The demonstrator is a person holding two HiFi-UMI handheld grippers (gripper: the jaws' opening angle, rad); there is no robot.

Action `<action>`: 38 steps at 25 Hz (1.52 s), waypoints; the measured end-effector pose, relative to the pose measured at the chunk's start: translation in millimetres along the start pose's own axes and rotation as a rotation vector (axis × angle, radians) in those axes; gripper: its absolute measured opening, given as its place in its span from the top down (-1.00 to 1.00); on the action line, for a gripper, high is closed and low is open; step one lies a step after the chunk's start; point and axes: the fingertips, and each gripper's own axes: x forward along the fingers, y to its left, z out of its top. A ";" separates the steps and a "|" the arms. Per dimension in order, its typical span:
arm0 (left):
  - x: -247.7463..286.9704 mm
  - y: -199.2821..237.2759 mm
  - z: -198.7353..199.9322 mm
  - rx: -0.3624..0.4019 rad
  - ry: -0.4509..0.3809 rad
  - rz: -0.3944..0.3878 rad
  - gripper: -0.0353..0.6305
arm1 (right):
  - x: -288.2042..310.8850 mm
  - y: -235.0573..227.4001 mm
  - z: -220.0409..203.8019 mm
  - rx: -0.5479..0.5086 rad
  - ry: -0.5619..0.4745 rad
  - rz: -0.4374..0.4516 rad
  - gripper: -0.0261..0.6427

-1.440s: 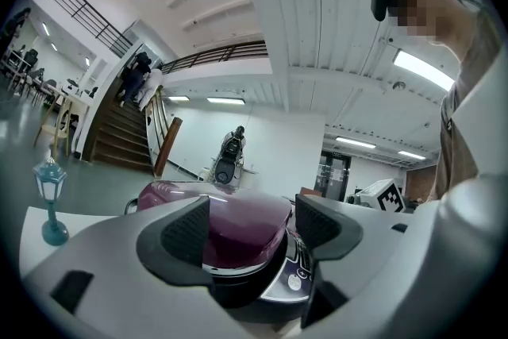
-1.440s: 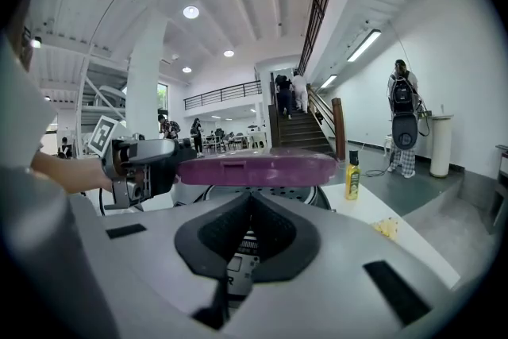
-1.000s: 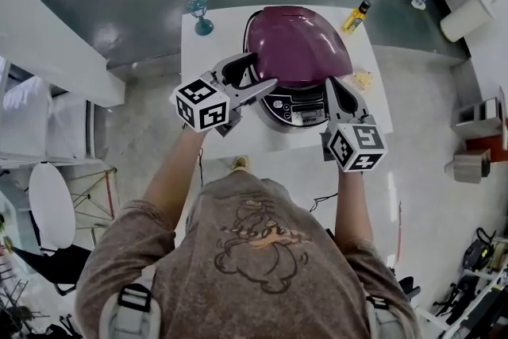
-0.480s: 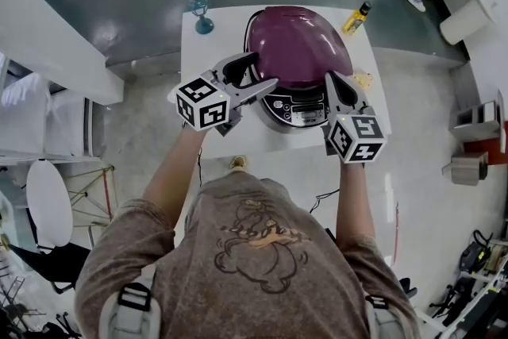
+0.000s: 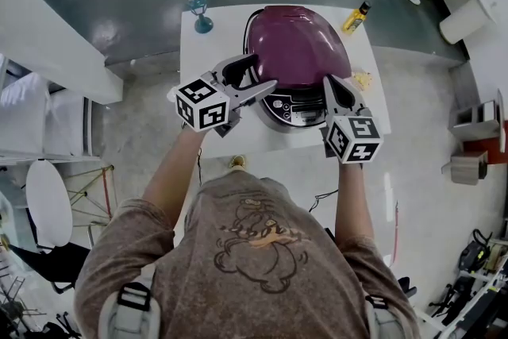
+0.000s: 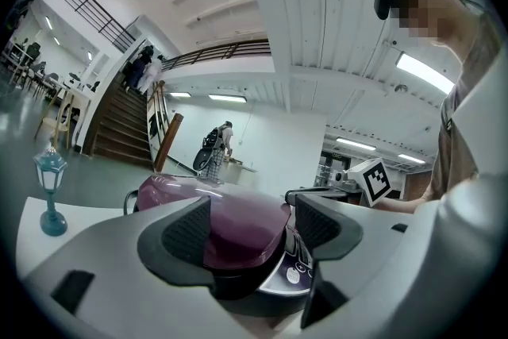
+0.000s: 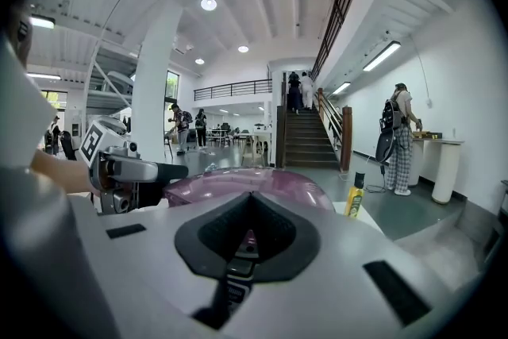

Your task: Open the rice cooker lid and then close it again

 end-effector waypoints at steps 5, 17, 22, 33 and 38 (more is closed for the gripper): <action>-1.3 1.1 -7.1 -0.015 0.020 -0.002 -0.12 | 1.7 2.2 -11.3 -0.011 0.036 0.015 0.91; -1.3 4.5 -23.9 -0.041 0.056 0.005 -0.12 | 7.4 4.1 -35.2 -0.016 0.124 0.014 0.91; -0.6 4.7 -28.6 -0.042 0.068 0.006 -0.12 | 8.7 4.2 -41.7 -0.023 0.151 0.015 0.91; -2.5 5.0 -31.0 -0.025 0.076 0.010 -0.12 | 9.8 6.4 -44.8 0.017 0.187 0.045 0.91; -1.1 3.7 -31.7 -0.027 0.075 0.019 -0.12 | 8.9 4.8 -46.7 0.052 0.213 0.057 0.91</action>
